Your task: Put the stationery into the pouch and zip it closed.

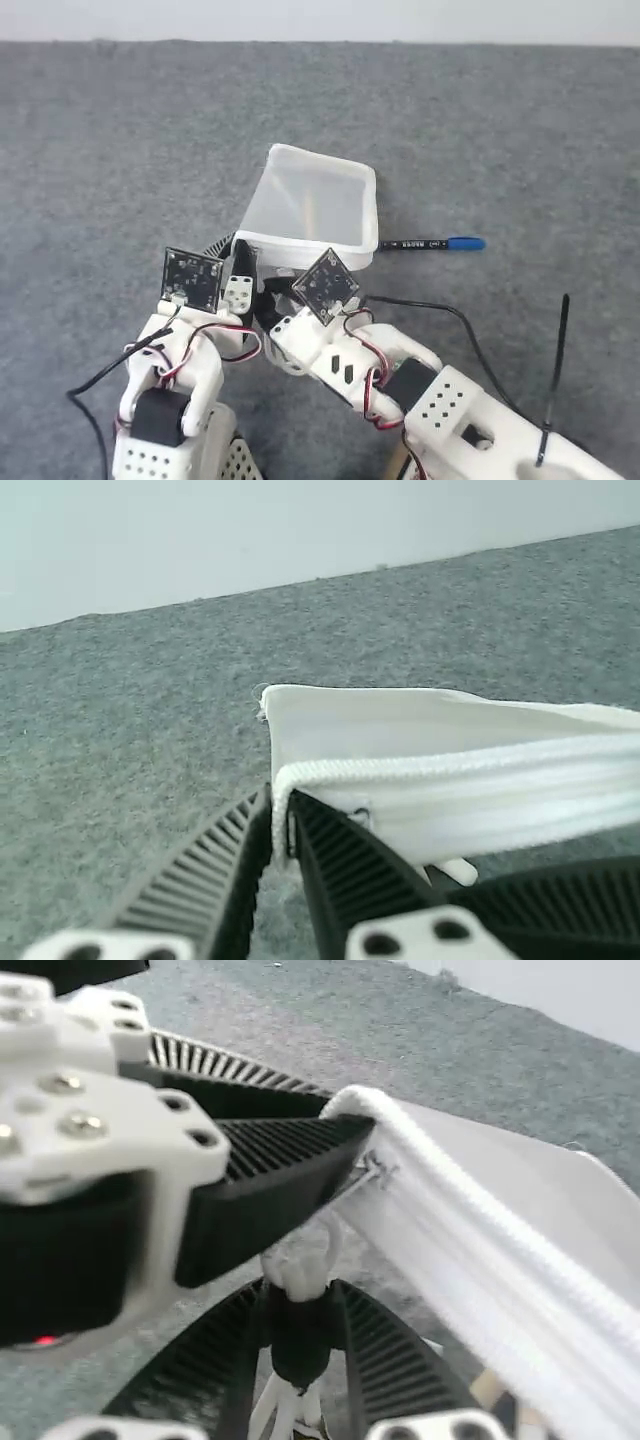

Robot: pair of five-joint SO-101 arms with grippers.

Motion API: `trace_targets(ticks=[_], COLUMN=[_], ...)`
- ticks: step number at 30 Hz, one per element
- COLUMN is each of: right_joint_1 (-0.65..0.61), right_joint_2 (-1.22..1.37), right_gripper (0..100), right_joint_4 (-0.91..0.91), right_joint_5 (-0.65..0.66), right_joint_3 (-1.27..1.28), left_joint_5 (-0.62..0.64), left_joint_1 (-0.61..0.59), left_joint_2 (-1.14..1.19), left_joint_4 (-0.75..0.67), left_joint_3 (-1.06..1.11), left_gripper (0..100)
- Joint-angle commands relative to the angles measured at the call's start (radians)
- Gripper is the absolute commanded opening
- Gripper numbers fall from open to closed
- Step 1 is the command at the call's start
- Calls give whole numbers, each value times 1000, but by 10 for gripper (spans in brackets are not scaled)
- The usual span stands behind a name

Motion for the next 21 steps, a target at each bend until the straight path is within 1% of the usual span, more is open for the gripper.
trace_targets(ticks=[1,6,8,10,16,21], right_joint_1=[61,87,102,119,130,202], right_joint_2=[-51,-162,-220,-275,-367,-372], right_gripper=[6,6,6,6,6,6], right_joint_4=[93,427,539,608,760,915], right_joint_5=[31,41,84,121,155,158], right_joint_3=[-44,-173,-215,-229,-258,-362], left_joint_5=[17,17,17,17,17,17], left_joint_1=[-3,-5,-5,-5,-5,-5], left_joint_2=[-20,-20,-20,-20,-20,-20], left_joint_4=[-2,-2,-2,-2,-3,-3], left_joint_3=[-73,-73,-73,-73,-73,-73], left_gripper=[11,11,11,11,11,11])
